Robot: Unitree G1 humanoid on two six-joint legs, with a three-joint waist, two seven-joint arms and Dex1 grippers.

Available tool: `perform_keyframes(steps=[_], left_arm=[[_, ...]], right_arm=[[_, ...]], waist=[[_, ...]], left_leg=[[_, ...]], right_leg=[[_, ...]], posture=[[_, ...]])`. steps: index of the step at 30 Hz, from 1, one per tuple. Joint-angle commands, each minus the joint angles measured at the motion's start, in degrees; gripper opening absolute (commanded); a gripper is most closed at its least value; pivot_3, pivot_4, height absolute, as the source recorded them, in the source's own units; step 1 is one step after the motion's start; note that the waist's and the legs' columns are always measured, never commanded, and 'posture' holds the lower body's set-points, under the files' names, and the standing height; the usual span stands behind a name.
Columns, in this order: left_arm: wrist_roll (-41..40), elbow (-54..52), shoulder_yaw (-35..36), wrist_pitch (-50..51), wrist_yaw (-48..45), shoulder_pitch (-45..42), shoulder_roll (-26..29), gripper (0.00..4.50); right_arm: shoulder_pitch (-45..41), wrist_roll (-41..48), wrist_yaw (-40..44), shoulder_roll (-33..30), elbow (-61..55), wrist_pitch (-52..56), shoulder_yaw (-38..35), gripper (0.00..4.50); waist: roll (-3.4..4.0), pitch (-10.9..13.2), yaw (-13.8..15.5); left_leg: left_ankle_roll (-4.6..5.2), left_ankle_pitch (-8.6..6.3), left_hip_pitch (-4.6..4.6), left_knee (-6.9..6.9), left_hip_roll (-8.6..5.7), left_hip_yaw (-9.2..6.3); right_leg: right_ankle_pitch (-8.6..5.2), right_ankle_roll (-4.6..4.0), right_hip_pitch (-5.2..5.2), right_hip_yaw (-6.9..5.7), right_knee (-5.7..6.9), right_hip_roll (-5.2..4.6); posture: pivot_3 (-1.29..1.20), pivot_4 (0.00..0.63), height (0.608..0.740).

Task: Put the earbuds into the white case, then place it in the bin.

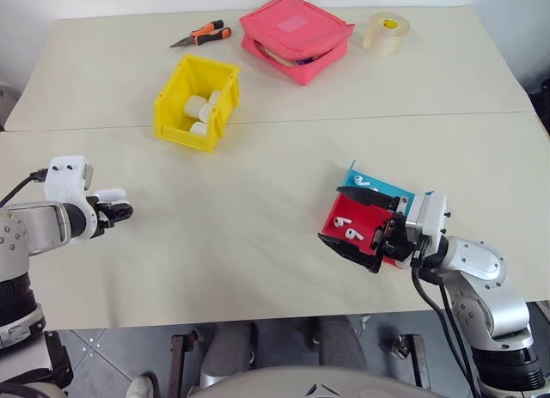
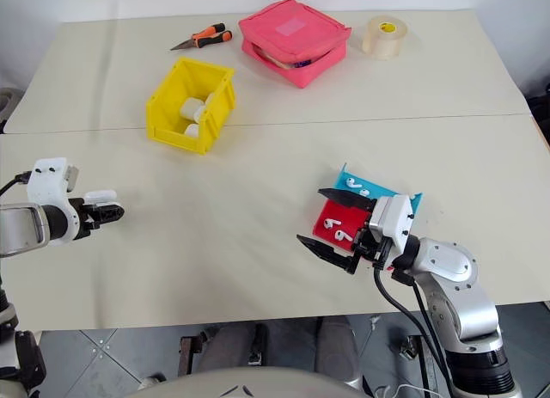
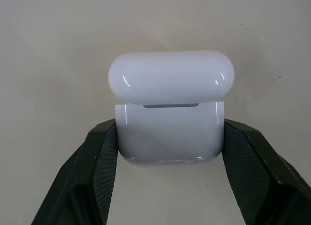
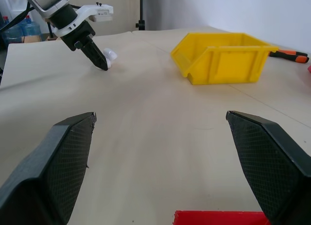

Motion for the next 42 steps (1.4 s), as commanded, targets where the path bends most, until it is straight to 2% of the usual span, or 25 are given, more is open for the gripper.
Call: perform_keyframes(steps=[1, 5, 9, 12, 17, 23, 29, 34, 36, 39, 42], left_arm=[[0.3, -1.5, 4.5, -1.7, -1.1, 0.1, -5.1, 2.78], [-2.3, -7.3, 7.5, -15.6, -13.2, 2.8, -8.2, 2.78], [3.0, -12.0, 2.4, -38.7, -30.0, 8.9, -8.4, 2.78], [3.3, -10.6, 0.0, -50.8, -38.6, 8.7, -12.4, 2.78], [6.5, -8.0, -10.1, -66.8, -53.0, 7.2, -17.6, 2.78], [12.7, 1.8, -22.1, -83.1, -63.0, 3.0, -26.9, 2.78], [15.9, 11.5, -29.4, -93.0, -67.8, -2.2, -36.3, 2.78], [13.6, 18.5, -31.2, -99.4, -74.7, -5.8, -42.9, 2.78], [11.5, 20.4, -31.9, -102.0, -79.4, -6.5, -46.1, 2.78], [13.0, 22.8, -33.7, -106.0, -83.3, -6.9, -48.2, 2.78], [13.6, 24.2, -33.5, -108.1, -83.7, -7.1, -48.9, 2.78]], right_arm=[[-0.4, 0.4, 0.2, -0.2, -1.4, -0.9, -0.2, 4.5], [-0.6, 0.8, 0.8, -1.0, -1.1, -0.5, -1.0, 4.5], [-0.7, 1.6, 0.9, -2.7, -1.6, 0.6, -2.7, 4.5], [-0.4, 2.5, 0.7, -4.4, -2.3, 1.5, -4.4, 4.5], [1.7, 3.6, -0.5, -6.8, -5.1, 3.3, -8.2, 4.5], [7.8, 4.0, -3.0, -8.8, -9.9, 4.8, -15.2, 4.5], [18.3, 6.0, -4.3, -10.1, -15.6, 7.5, -27.2, 4.5], [28.4, 7.5, -4.4, -10.3, -19.6, 11.8, -36.2, 4.5], [33.1, 8.9, -5.6, -10.9, -21.0, 17.2, -39.6, 4.5], [36.7, 9.0, -4.5, -13.5, -22.4, 21.7, -41.7, 4.5], [36.0, 11.3, -5.1, -17.3, -23.8, 26.9, -41.5, 4.5]], waist=[[0.01, 0.0, 0.1], [-0.26, 0.2, 0.8], [-0.37, 0.2, 0.6], [-0.36, 0.2, 1.0], [-0.37, 0.2, 1.3], [-0.39, 0.2, 1.5], [-0.4, 0.2, 1.7], [-0.41, 0.2, 2.3], [-0.4, 0.2, 2.3], [-0.41, 0.2, 2.5], [-0.39, 0.2, 2.4]], left_leg=[[0.0, 0.0, 0.0, 0.0, -0.01, 0.0], [0.0, 0.0, -0.06, 0.07, -0.02, 0.01], [-0.06, -0.04, -0.09, 0.07, 0.02, 0.03], [-0.06, -0.04, -0.11, 0.04, 0.02, 0.11], [-0.03, -0.04, -0.17, 0.09, 0.03, 0.44], [0.1, -0.1, -0.22, 0.16, 0.04, 0.56], [0.38, -0.25, -0.47, 0.51, 0.01, 0.57], [0.46, -0.29, -0.47, 0.54, 0.0, 0.61], [0.5, -0.31, -0.47, 0.55, 0.01, 0.64], [0.59, -0.36, -0.47, 0.55, 0.02, 0.67], [0.64, -0.39, -0.46, 0.56, 0.05, 0.76]], right_leg=[[0.0, 0.0, 0.0, 0.0, -0.01, 0.0], [0.0, 0.0, 0.01, -0.03, -0.01, 0.0], [0.0, 0.0, -0.01, -0.04, -0.11, 0.02], [0.0, -0.01, 0.02, -0.1, -0.21, 0.03], [0.0, 0.0, 0.07, -0.25, -0.23, 0.03], [0.02, 0.03, 0.13, -0.3, -0.28, 0.06], [0.14, 0.24, 0.16, -0.32, -0.4, 0.05], [0.15, 0.27, 0.18, -0.31, -0.44, 0.05], [0.16, 0.29, 0.19, -0.3, -0.48, 0.05], [0.16, 0.29, 0.2, -0.3, -0.55, 0.04], [0.17, 0.29, 0.2, -0.29, -0.65, 0.04]], posture=[[0.0, 0.15, 0.74], [0.0, 0.15, 0.74], [0.0, 0.15, 0.74], [0.0, 0.15, 0.74], [0.0, 0.15, 0.74], [0.0, 0.15, 0.74], [0.0, 0.15, 0.74], [0.0, 0.15, 0.74], [0.0, 0.15, 0.74], [0.0, 0.15, 0.74], [0.0, 0.15, 0.74]])
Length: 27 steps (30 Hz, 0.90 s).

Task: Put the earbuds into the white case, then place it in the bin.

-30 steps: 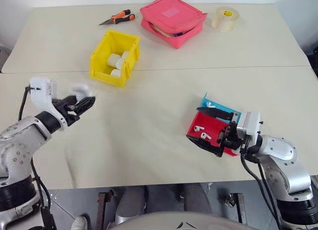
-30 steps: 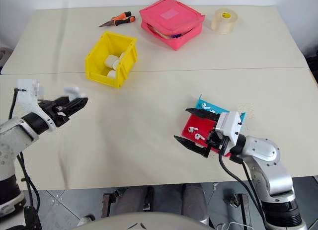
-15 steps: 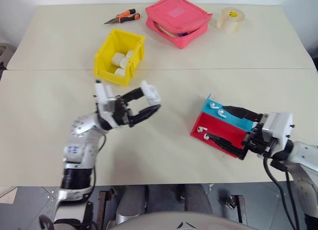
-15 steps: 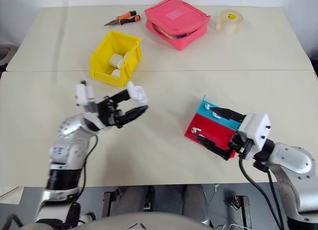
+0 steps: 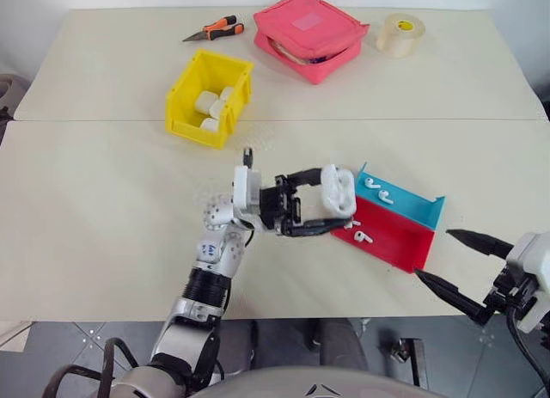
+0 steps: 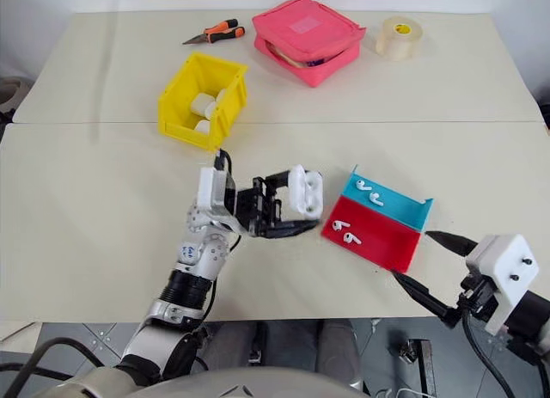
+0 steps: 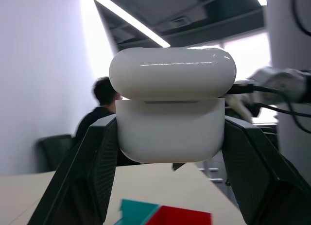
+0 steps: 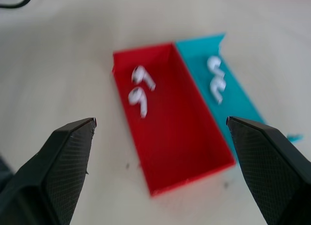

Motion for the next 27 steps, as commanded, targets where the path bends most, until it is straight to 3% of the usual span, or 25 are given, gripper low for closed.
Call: perform_keyframes(steps=[1, 7, 12, 18, 27], left_arm=[[0.2, 1.1, 0.0, -2.9, -1.3, -1.0, -0.3, 2.78], [1.6, 1.9, 0.6, -2.1, -1.3, -1.1, 3.0, 2.78], [2.9, 1.0, 0.4, -2.1, 0.0, -0.6, 5.2, 2.78], [4.1, 0.4, 0.2, -2.4, 2.0, -0.2, 6.1, 2.78], [4.4, -1.6, -0.6, -2.0, 3.6, 1.2, 6.2, 2.78]], right_arm=[[-2.8, 4.5, -1.8, -5.3, -3.3, 7.5, -0.2, 4.5], [-20.4, 8.5, -8.8, -18.5, -1.1, 21.7, 13.6, 4.5], [-35.2, 5.8, -9.4, -24.4, 2.7, 27.0, 28.7, 4.5], [-49.4, 2.0, -10.5, -22.5, 6.0, 31.9, 43.3, 4.5], [-55.8, -2.2, -10.9, -19.0, 8.4, 35.0, 50.4, 4.5]], waist=[[0.0, 0.0, 0.0], [0.01, 0.0, 0.0], [0.06, 0.0, 0.3], [0.06, 0.0, 0.3], [0.07, 0.0, 0.3]], left_leg=[[0.03, -0.02, 0.04, 0.0, 0.03, -0.03], [0.03, -0.01, 0.05, 0.0, 0.07, -0.35], [0.06, -0.03, -0.2, 0.12, 0.0, -0.51], [0.13, -0.08, -0.74, 0.58, -0.11, -0.57], [0.11, -0.09, -0.92, 0.9, -0.07, -0.61]], right_leg=[[0.0, 0.0, 0.0, 0.0, -0.02, -0.01], [0.01, -0.01, -0.01, -0.04, -0.2, 0.0], [0.08, 0.07, -0.06, -0.13, -0.21, -0.01], [0.18, 0.22, -0.2, -0.5, -0.28, -0.13], [0.29, 0.39, -0.16, -0.67, -0.27, -0.14]], posture=[[0.0, 0.15, 0.74], [0.0, 0.15, 0.74], [0.0, 0.15, 0.74], [0.0, 0.15, 0.74], [0.0, 0.15, 0.74]])
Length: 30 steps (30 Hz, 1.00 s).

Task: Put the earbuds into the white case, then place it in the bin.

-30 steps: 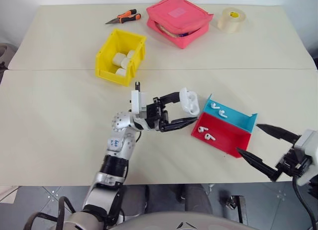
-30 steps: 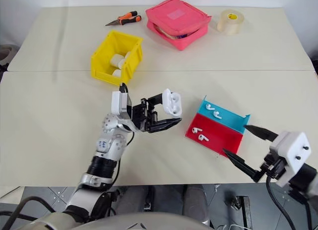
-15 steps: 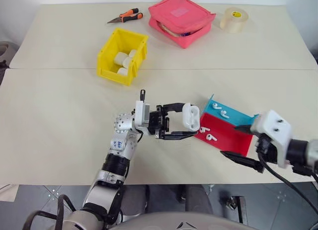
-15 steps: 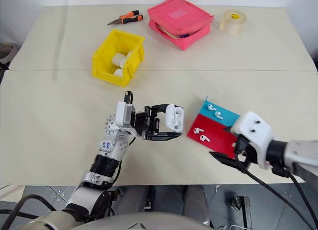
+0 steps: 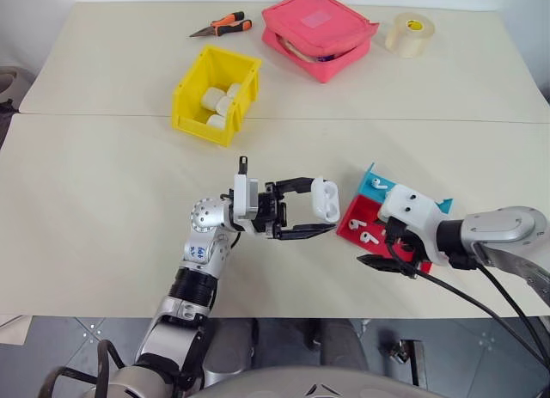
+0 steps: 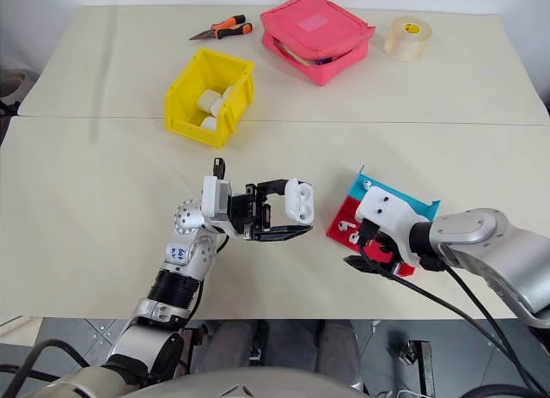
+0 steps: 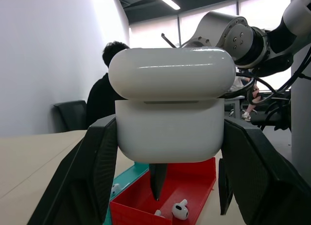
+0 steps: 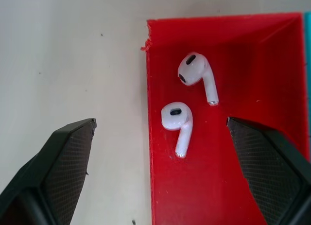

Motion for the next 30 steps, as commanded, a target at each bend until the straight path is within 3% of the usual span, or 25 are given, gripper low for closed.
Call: perform_keyframes(steps=[1, 7, 10, 13, 25, 28, 30], left_arm=[[0.1, -3.0, -0.8, -0.2, 0.8, 0.8, -0.1, 2.78], [0.1, -4.0, -1.4, 0.1, 1.1, 1.7, 0.5, 2.78], [0.1, -3.6, -1.4, -0.1, 1.3, 1.5, 0.7, 2.78], [0.1, -3.5, -1.3, -0.2, 1.4, 1.4, 0.7, 2.78], [0.0, -3.0, -1.4, -0.4, 1.4, 1.1, 0.9, 2.78], [0.1, -2.9, -1.4, -0.5, 1.4, 1.0, 0.9, 2.78], [0.1, -2.9, -1.3, -0.5, 1.4, 0.9, 0.9, 2.78]], right_arm=[[-1.1, -1.8, 0.5, 0.3, 0.5, 0.4, 1.0, 4.5], [-3.6, -5.1, 1.4, 0.5, 2.0, 0.1, 4.8, 4.5], [-4.4, -6.1, 1.7, 1.1, 2.3, 0.3, 5.9, 3.91], [-4.9, -6.8, 1.9, 1.8, 2.2, 0.6, 6.5, 2.95], [-5.3, -8.9, 3.2, 2.2, 1.9, 1.2, 8.0, 2.95], [-5.2, -9.2, 3.4, 2.4, 1.7, 1.3, 8.1, 2.37], [-5.1, -9.4, 3.6, 2.6, 1.5, 1.3, 8.3, 1.72]], waist=[[0.0, 0.0, 0.0], [0.01, 0.0, -0.2], [0.01, 0.0, -0.2], [0.01, 0.0, -0.2], [0.02, 0.0, -0.2], [0.02, 0.0, -0.2], [0.02, 0.0, -0.3]], left_leg=[[0.0, 0.0, 0.0, 0.0, 0.0, -0.01], [0.0, 0.0, -0.01, 0.0, -0.01, 0.01], [0.0, 0.0, -0.01, 0.0, -0.01, 0.02], [0.0, 0.0, -0.01, 0.0, -0.01, 0.02], [0.0, 0.0, -0.01, 0.0, -0.01, 0.01], [0.0, 0.0, -0.01, 0.0, -0.01, 0.01], [0.0, 0.0, 0.0, 0.0, -0.01, 0.01]], right_leg=[[0.0, 0.0, 0.0, -0.01, 0.0, 0.0], [0.01, 0.01, 0.0, -0.01, 0.0, 0.0], [0.01, 0.01, 0.0, -0.01, -0.01, 0.0], [0.01, 0.01, 0.0, -0.01, -0.01, 0.0], [0.01, 0.02, 0.0, -0.01, 0.0, 0.0], [0.01, 0.02, 0.0, -0.01, 0.0, 0.0], [0.01, 0.02, 0.01, -0.01, 0.0, 0.0]], posture=[[0.0, 0.15, 0.74], [0.0, 0.15, 0.74], [0.0, 0.15, 0.74], [0.0, 0.15, 0.74], [0.0, 0.15, 0.74], [0.0, 0.15, 0.74], [0.0, 0.15, 0.74]])
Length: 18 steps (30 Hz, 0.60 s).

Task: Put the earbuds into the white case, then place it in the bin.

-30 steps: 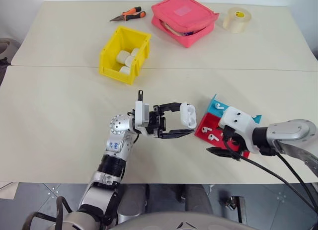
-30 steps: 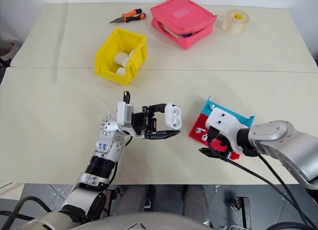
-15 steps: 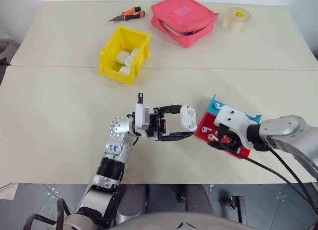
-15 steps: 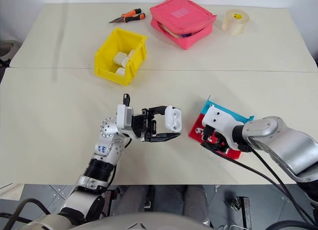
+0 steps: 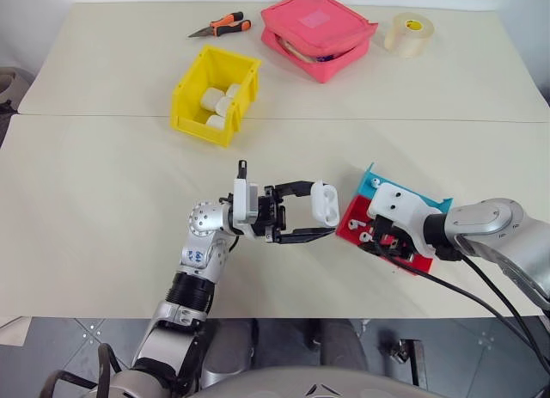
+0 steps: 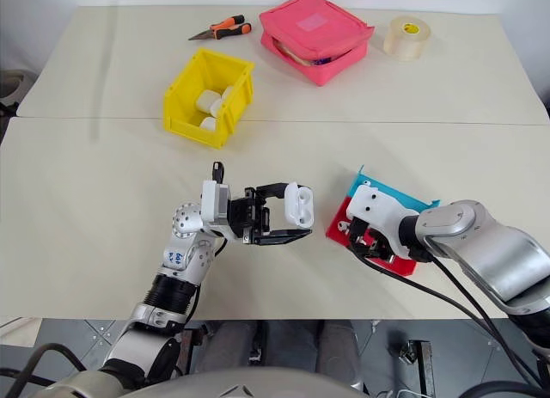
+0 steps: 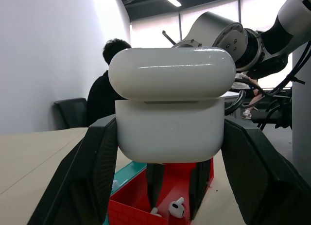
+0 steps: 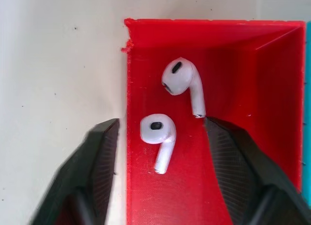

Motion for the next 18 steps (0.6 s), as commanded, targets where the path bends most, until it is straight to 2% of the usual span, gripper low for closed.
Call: perform_keyframes(steps=[1, 4, 11, 15, 18], left_arm=[[0.1, -1.2, -0.2, -0.7, 0.2, -0.8, -0.3, 2.78], [0.0, -1.4, -0.1, -0.6, 0.2, -0.8, -0.2, 2.78], [-0.2, -1.6, 0.0, -0.5, 0.2, -0.8, -0.2, 2.78], [-2.0, -2.0, 0.0, 0.8, -1.8, -0.5, 0.3, 2.78], [-3.2, -2.1, 0.5, 2.3, -3.1, -0.8, 0.9, 2.78]], right_arm=[[0.2, -0.6, 0.8, 0.4, -0.5, 0.8, 0.7, 1.37], [0.5, -0.8, 1.0, 0.5, -0.8, 0.8, 0.8, 0.49], [1.0, -0.7, 1.8, 0.1, -1.7, 0.7, -0.4, 0.49], [5.9, 2.7, 4.4, -2.7, -4.9, -0.3, -10.6, 0.49], [12.4, 4.8, 6.0, 0.1, -6.5, -6.1, -22.1, 0.49]], waist=[[0.0, 0.0, 0.0], [0.0, 0.0, 0.0], [0.0, 0.0, 0.0], [0.0, 0.0, 0.3], [0.0, 0.0, 0.3]], left_leg=[[0.0, 0.0, 0.0, 0.0, 0.0, 0.0], [0.0, 0.0, 0.0, 0.01, 0.0, -0.01], [0.0, 0.0, 0.0, 0.01, 0.0, -0.01], [0.0, 0.0, -0.01, 0.0, -0.01, -0.01], [0.01, 0.0, -0.04, 0.01, -0.03, 0.0]], right_leg=[[0.0, 0.0, 0.0, 0.0, 0.0, 0.0], [0.0, 0.01, 0.01, -0.01, 0.0, 0.0], [0.0, 0.01, 0.01, 0.0, 0.0, 0.0], [0.0, 0.01, 0.01, -0.01, -0.01, 0.0], [0.02, 0.04, 0.01, -0.01, -0.02, -0.01]], posture=[[0.0, 0.15, 0.74], [0.0, 0.15, 0.74], [0.0, 0.15, 0.74], [0.0, 0.15, 0.74], [0.0, 0.15, 0.74]])
